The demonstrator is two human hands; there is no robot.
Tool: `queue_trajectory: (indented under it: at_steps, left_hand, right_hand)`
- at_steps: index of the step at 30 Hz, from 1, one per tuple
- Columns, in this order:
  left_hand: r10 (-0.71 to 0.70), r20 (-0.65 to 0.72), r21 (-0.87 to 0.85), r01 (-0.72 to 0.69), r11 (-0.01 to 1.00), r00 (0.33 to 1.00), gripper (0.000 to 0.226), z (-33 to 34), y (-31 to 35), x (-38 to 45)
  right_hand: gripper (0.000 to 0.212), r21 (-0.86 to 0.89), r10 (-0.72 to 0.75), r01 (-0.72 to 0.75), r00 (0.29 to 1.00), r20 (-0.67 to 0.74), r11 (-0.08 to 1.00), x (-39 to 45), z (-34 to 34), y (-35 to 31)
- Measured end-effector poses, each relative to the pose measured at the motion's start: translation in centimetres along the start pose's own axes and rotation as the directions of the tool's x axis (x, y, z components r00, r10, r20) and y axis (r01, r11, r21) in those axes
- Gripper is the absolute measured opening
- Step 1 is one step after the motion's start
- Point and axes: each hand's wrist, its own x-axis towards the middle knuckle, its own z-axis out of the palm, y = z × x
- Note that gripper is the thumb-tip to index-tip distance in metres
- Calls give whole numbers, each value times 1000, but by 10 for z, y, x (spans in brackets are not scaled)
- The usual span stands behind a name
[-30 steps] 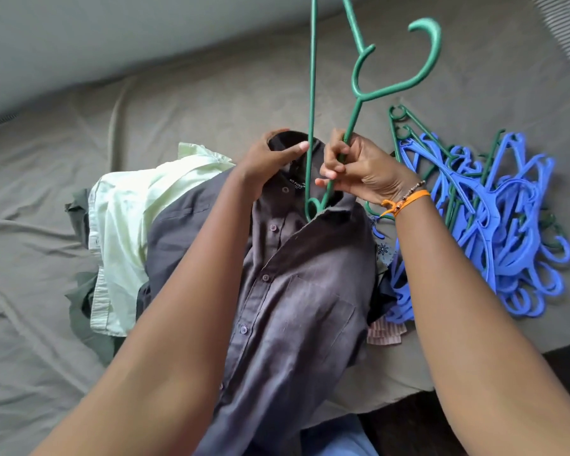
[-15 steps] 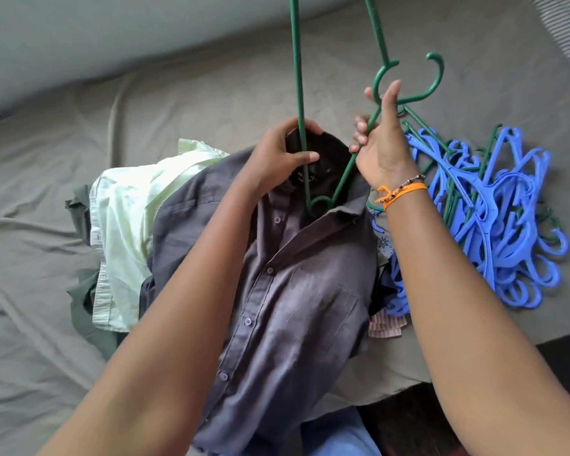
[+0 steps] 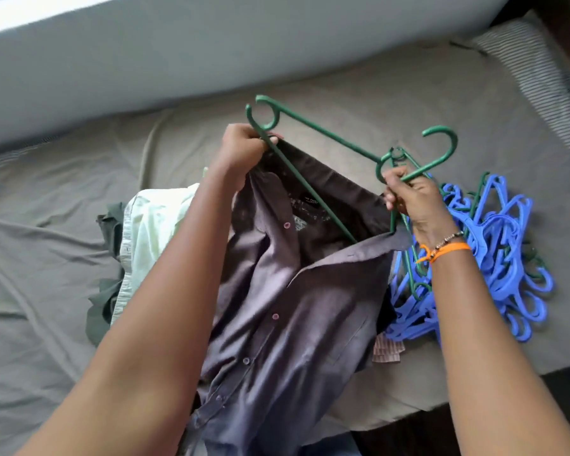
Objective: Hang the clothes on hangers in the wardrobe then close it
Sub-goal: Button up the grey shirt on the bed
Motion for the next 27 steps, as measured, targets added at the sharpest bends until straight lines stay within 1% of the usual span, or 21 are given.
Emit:
queue_trajectory:
  at_steps: [2,4,5,6,7,9,10,11,12,14,15,17,19,20,21,23,24,25,26,27]
  left_hand:
    - [-115,130,-147,134,980,985,25,-15,4,-5]
    - [-230,278,-244,300,922,933,24,-31,5,-11]
    - [-282,311,-289,373,882,908,20,-38,4,-12]
    - [-324,311,-317,419,851,893,21,-44,3,-13]
    - [-352,298,-315,439,841,887,23,-47,1,-13]
    - [-321,284,-206,385,900,903,15,-47,-2,-18]
    - [-279,272,-129,322,938,921,10,-44,-4,-19]
    - [-219,256,-51,240,969,941,11,-41,-6,-20]
    - [-152,231,42,147,988,961,16,-38,-8,-19]
    - [-30,196,238,-18,971,980,26,-33,-10,-17]
    - [12,181,310,-69,948,983,29,-31,-10,-14]
    - [69,138,405,-120,906,988,34,-25,-8,-11]
    - [103,92,500,-136,855,990,36,-17,-8,-10]
    - [108,81,537,-135,833,991,36,-11,-8,-11]
    - [117,76,536,-139,833,990,33,-5,-9,-10]
    - [163,107,411,-193,891,981,22,7,-8,-11]
    - [182,143,346,-221,912,973,23,14,-8,-11]
    - [194,189,331,-249,910,963,32,20,-10,-9]
    - [194,217,381,-266,885,957,46,25,-12,-11]
    - [198,204,458,-272,846,959,55,30,-17,-17]
  right_hand:
    - [24,-127,-36,31,999,-32,991,-9,-6,3]
    - [25,-191,-28,16,998,-58,981,-17,-8,12]
    - [26,-213,-16,1,997,-72,977,-20,-7,16]
    - [27,-233,-7,-12,997,-82,972,-22,-5,19]
    - [28,-253,-2,-21,996,-89,967,-23,-3,22]
    - [29,-274,17,-47,994,-110,961,-23,-1,25]
    - [29,-280,38,-70,992,-120,957,-22,0,25]
    - [30,-288,65,-98,990,-124,953,-21,1,24]
    - [31,-300,96,-129,988,-123,945,-20,3,23]
    - [34,-331,140,-175,982,-128,927,-19,6,21]
    - [35,-335,154,-193,978,-139,922,-18,8,19]
    - [34,-328,186,-228,971,-153,917,-16,10,15]
    - [33,-395,209,-242,970,-125,886,-13,12,13]
    - [33,-454,214,-243,970,-115,857,-10,14,15]
    - [33,-514,215,-244,970,-116,822,-8,17,17]
    - [31,-609,205,-236,971,-121,758,-6,26,21]
    - [27,-649,194,-222,974,-115,727,-5,32,22]
    - [23,-685,174,-207,978,-118,699,-3,39,22]
    - [24,-715,136,-203,979,-151,669,0,47,20]
    - [30,-735,81,-214,974,-212,644,3,54,17]
